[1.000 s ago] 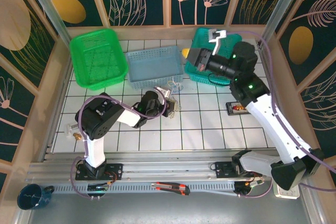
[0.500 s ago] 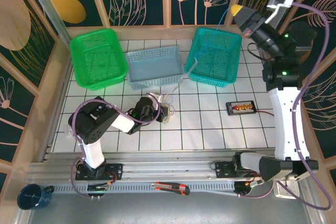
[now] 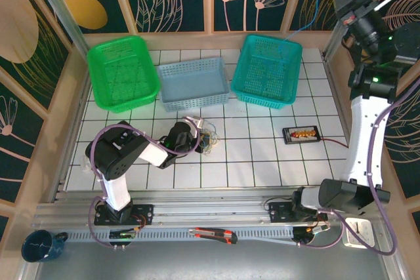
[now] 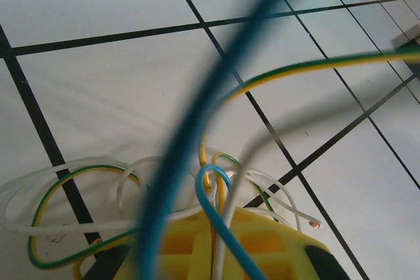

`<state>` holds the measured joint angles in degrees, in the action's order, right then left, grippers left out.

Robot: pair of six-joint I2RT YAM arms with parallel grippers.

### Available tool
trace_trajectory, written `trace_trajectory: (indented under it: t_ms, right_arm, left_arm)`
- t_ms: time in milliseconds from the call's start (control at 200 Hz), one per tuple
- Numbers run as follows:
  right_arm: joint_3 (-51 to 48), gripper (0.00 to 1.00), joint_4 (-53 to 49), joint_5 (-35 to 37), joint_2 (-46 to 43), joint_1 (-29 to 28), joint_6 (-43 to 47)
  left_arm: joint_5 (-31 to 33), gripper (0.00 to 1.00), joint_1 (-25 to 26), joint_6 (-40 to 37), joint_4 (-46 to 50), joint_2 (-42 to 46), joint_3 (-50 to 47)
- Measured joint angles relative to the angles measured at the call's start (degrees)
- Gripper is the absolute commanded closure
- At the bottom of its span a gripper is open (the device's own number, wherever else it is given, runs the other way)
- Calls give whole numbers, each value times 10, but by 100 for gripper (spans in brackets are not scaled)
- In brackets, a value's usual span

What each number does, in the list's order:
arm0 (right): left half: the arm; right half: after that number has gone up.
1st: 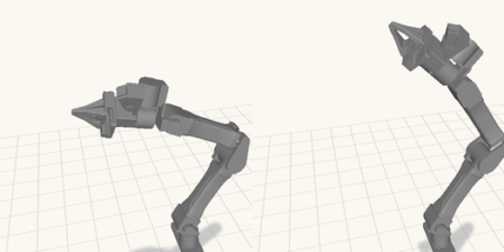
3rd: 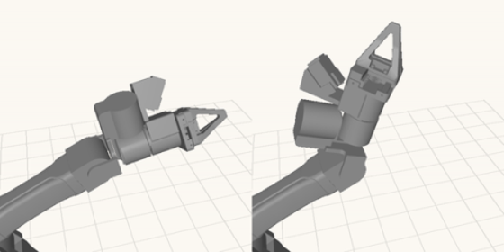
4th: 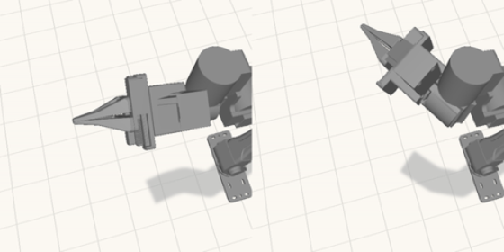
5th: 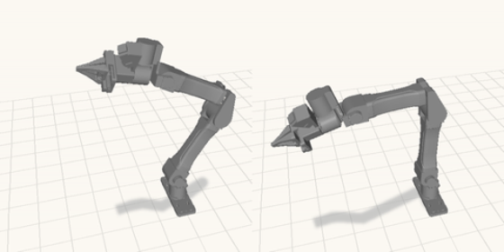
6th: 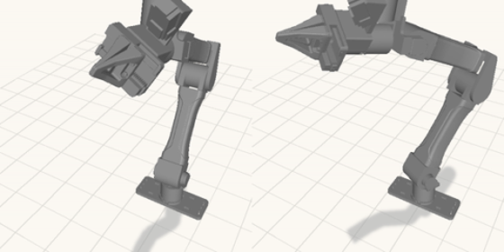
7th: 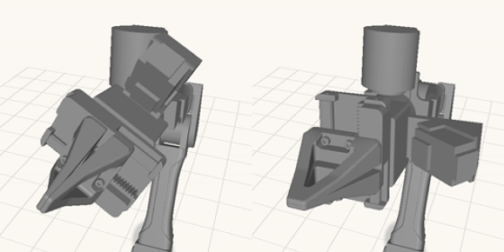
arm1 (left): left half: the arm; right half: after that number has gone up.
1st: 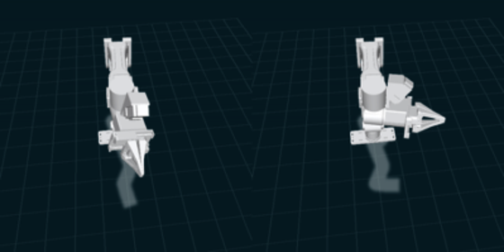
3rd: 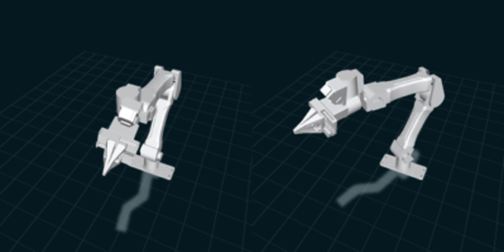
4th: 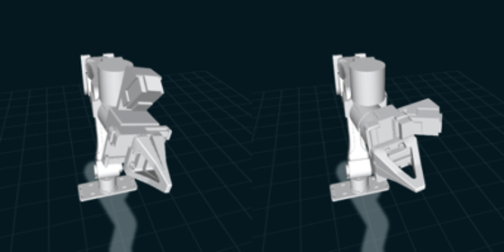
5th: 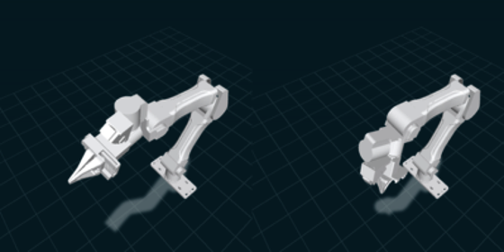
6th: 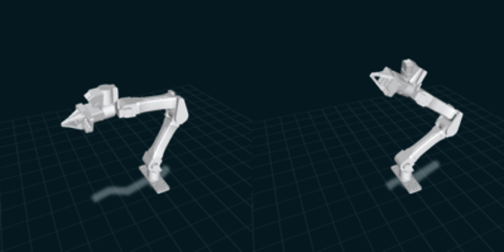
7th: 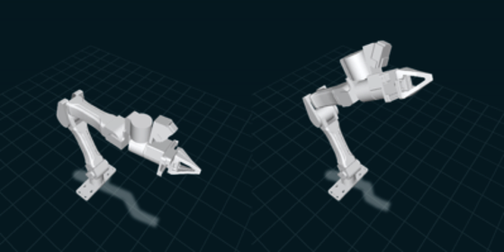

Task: Untangle the cables
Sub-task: Untie the cable from multiple cables, then straighten the cable.

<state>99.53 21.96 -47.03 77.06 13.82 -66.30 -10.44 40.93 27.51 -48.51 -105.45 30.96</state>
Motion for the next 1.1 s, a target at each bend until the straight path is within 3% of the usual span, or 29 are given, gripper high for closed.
trace_trajectory:
  t_ms: [170,350,385,455,510,716,1101]
  right_arm:
    - [43,100,53,2,22,38,-52]
    - [51,100,89,-1,28,37,-78]
    - [44,100,94,-3,26,35,-78]
    - [19,100,97,-7,17,28,-76]
    - [-7,100,97,-10,7,21,-73]
    - [-91,100,91,-15,-16,-22,-42]
    - [-174,100,47,-13,-42,-144,42]
  left_arm:
    - [0,100,0,0,-11,-3,-3]
    - [0,100,0,2,-12,-3,-3]
    - [0,89,0,2,-12,-3,-3]
    - [-3,55,0,1,-6,0,-2]
    - [-9,37,0,2,2,7,1]
    - [-16,2,0,-2,82,59,13]
    - [-26,1,0,-14,178,169,4]
